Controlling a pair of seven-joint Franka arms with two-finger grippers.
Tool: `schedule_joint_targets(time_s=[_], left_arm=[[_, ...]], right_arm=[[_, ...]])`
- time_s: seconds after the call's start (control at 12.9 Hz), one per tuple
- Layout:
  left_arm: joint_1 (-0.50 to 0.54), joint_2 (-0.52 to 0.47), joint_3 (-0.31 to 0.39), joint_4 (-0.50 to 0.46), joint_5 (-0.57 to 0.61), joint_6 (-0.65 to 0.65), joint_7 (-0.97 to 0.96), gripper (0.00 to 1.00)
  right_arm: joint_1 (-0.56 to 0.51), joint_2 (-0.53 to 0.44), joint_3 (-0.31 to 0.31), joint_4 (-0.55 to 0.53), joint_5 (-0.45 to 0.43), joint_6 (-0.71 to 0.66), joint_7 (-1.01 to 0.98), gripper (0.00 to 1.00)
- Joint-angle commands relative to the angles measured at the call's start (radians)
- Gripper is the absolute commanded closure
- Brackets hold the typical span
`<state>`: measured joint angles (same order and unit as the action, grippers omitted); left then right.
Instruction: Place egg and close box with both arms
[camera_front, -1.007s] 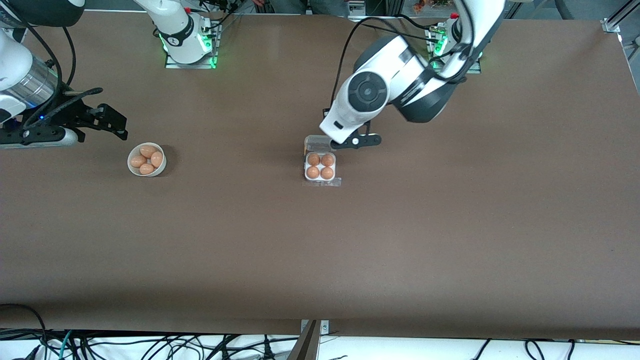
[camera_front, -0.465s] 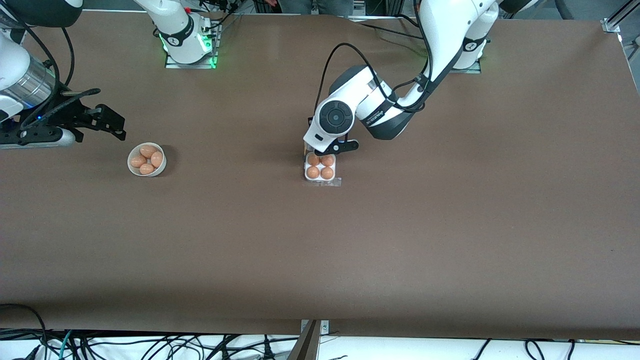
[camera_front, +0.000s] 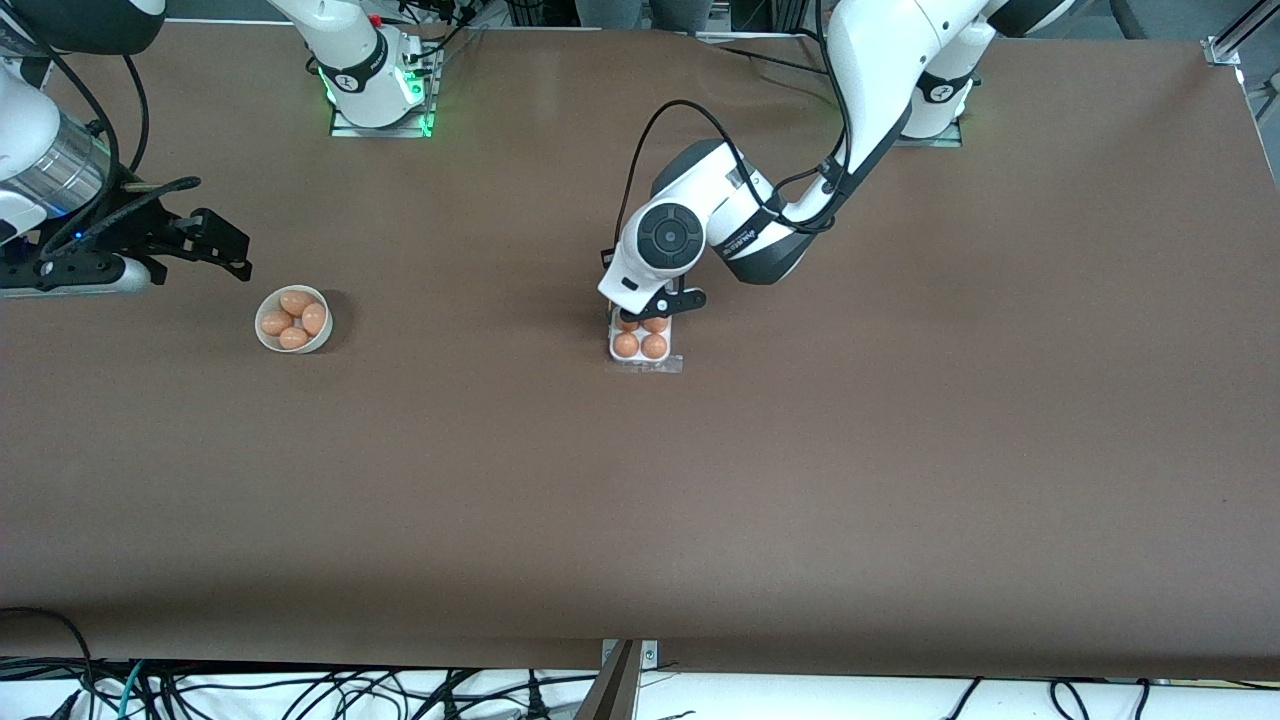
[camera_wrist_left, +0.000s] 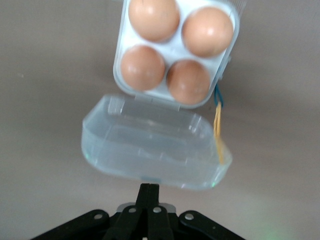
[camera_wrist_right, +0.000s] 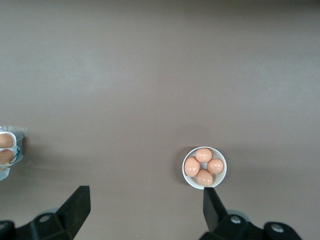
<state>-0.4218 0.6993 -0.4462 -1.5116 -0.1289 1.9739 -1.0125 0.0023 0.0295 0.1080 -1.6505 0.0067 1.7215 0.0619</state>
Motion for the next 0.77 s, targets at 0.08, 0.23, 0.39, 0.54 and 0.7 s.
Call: schedule_joint_targets(time_s=[0.08, 0.23, 0.39, 0.54, 0.7], left_arm=[[-0.011, 0.006, 0.076, 0.039, 0.018, 0.077, -0.011, 1.0], [-0.006, 0.014, 0.125, 0.094, 0.025, 0.086, -0.005, 0.99], [0.006, -0.023, 0.153, 0.113, 0.051, 0.028, 0.003, 0.95], [0.044, -0.037, 0.161, 0.157, 0.136, -0.085, 0.04, 0.69], [0.11, -0.037, 0.159, 0.244, 0.208, -0.279, 0.235, 0.43]], right_arm=[[-0.007, -0.011, 0.005, -0.006, -0.011, -0.005, 0.009, 0.0], [-0.007, -0.011, 0.005, -0.006, -0.011, -0.005, 0.009, 0.0], [-0.007, -0.011, 0.005, -0.006, -0.011, -0.005, 0.009, 0.0], [-0.007, -0.011, 0.005, -0.006, -0.011, -0.005, 0.009, 0.0], [-0.007, -0.011, 0.005, -0.006, -0.011, -0.005, 0.009, 0.0]])
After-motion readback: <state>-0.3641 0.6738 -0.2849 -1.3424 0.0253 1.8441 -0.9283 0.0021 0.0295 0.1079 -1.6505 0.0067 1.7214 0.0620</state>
